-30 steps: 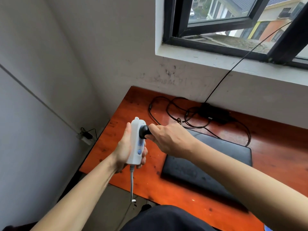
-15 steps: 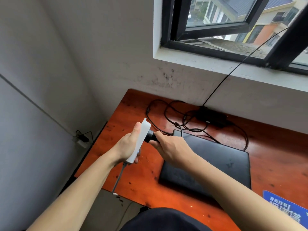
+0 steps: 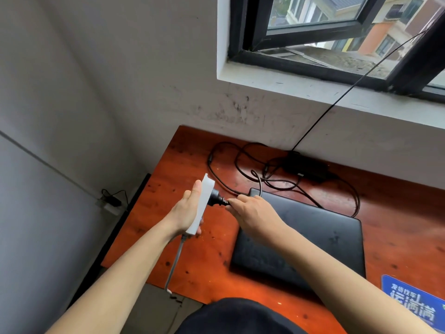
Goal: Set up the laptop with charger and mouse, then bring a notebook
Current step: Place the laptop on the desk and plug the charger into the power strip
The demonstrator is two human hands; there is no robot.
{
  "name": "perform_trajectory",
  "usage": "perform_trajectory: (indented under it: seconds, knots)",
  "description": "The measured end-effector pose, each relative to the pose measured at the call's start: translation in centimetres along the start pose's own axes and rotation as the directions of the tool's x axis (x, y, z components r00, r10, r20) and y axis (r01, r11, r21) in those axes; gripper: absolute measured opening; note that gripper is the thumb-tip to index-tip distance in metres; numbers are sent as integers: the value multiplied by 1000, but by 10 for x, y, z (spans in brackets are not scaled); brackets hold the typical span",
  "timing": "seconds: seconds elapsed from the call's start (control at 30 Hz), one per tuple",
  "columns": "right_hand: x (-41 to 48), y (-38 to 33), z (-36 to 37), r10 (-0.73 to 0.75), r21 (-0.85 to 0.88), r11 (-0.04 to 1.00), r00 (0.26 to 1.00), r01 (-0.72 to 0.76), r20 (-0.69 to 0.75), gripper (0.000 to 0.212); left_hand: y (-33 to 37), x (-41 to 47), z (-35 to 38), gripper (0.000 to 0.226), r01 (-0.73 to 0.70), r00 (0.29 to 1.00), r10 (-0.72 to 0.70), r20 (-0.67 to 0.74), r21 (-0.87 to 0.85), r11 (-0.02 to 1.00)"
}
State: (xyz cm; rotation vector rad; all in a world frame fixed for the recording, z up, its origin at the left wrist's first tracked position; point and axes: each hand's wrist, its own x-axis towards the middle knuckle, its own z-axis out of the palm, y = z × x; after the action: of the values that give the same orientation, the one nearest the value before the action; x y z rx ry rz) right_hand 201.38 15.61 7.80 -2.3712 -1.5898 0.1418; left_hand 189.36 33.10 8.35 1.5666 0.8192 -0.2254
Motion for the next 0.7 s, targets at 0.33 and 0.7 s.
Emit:
perform_trajectory:
  seconds: [0.33, 0.7]
  knots:
    - [-7, 47, 49, 258, -132, 961, 959, -242, 117, 53, -79, 52, 3, 67, 123, 984, -81, -157, 278, 953]
    - [-52, 56, 104, 436, -241, 900, 741, -363, 511, 91, -97, 96, -16, 31, 127, 907, 18, -420, 316, 940]
